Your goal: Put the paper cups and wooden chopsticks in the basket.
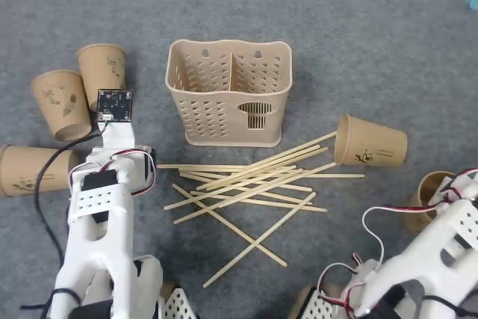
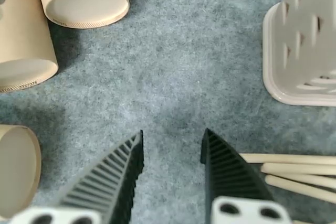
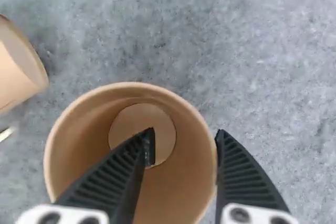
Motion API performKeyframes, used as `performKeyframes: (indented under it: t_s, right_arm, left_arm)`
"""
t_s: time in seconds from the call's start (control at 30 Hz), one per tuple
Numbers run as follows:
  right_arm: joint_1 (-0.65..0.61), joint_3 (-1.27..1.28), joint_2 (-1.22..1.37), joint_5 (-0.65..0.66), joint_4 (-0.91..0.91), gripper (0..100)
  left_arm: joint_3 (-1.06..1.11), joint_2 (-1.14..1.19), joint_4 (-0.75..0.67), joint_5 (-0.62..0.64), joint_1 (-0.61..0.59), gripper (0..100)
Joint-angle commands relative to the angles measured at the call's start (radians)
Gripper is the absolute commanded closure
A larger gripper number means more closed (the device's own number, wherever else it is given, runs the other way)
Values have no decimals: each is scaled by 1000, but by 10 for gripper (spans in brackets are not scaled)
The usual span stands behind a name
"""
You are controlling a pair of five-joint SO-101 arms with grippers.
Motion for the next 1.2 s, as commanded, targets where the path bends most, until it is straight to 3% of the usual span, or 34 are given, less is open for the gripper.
performKeyframes:
  t_s: [0.0, 0.23, 0.47, 0.67, 0.93, 1.17]
  right_arm:
    - [-12, -9, -24, 25, -19, 812]
    - [-13, -9, -24, 55, -22, 943]
    - [-16, -29, -25, 84, -19, 991]
    - [-21, -212, -25, 77, 157, 991]
    - [-143, -549, -25, -51, 395, 991]
    - [-352, -756, -25, -258, 430, 991]
  left_arm:
    - [-31, -5, 9, -5, 0, 826]
    - [-31, -5, 9, -5, 0, 826]
    - [-31, -5, 9, -5, 0, 826]
    - [-31, -5, 9, -5, 0, 826]
    - [-31, -5, 9, -5, 0, 826]
    - [-31, -5, 9, -5, 0, 826]
